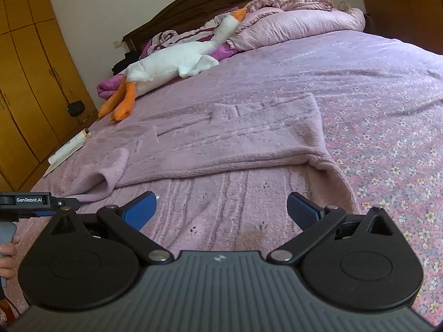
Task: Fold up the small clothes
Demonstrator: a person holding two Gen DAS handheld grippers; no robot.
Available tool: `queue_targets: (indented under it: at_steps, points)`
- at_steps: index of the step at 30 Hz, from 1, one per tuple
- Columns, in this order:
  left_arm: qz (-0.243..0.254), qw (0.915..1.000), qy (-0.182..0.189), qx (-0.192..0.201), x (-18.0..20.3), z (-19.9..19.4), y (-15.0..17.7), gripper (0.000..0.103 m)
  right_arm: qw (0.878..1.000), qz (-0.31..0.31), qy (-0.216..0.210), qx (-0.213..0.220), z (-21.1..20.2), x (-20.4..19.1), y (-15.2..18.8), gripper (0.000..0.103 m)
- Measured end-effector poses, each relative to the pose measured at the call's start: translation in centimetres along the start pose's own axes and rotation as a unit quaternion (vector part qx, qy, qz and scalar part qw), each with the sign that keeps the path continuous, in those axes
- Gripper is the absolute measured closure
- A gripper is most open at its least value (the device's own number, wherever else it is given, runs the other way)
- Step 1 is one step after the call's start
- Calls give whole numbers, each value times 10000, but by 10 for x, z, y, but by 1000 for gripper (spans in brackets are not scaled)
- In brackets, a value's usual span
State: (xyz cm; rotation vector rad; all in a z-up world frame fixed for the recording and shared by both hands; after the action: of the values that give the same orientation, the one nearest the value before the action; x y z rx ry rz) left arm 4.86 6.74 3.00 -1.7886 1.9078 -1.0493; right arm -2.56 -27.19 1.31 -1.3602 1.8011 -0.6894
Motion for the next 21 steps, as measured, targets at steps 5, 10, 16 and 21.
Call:
queue_targets:
  at_steps: [5,10,16,21]
  points:
    - [6,10000,-42,27,-2,-3,-1,34,10000,-30,-47,11,-1,-5,-2,0]
    - [49,9999,-89,87,-5,-8,-1,34,9998,-175,-135,22,-1,-12,-9,0]
    - [-48,9998,-115,141,-14,-15,-1,34,9990,-309,-310,-27,5,-28,-22,0]
    - [-128,9996,-194,179,-26,-19,0,34,9976,-422,-519,-197,17,-48,-31,0]
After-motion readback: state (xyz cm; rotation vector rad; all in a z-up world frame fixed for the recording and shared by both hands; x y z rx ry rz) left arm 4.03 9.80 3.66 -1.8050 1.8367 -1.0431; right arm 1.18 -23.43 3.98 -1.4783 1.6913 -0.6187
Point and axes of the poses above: each gripper's, at about its wrist camera, not at the fingertips, and z roughly the way its jaws point, x to its right, y to its underside, the point moved 5 cm from there along z, roughly the way its jaws point, and after that the axes turned 10 degrees about y, right-handed, at the moved point
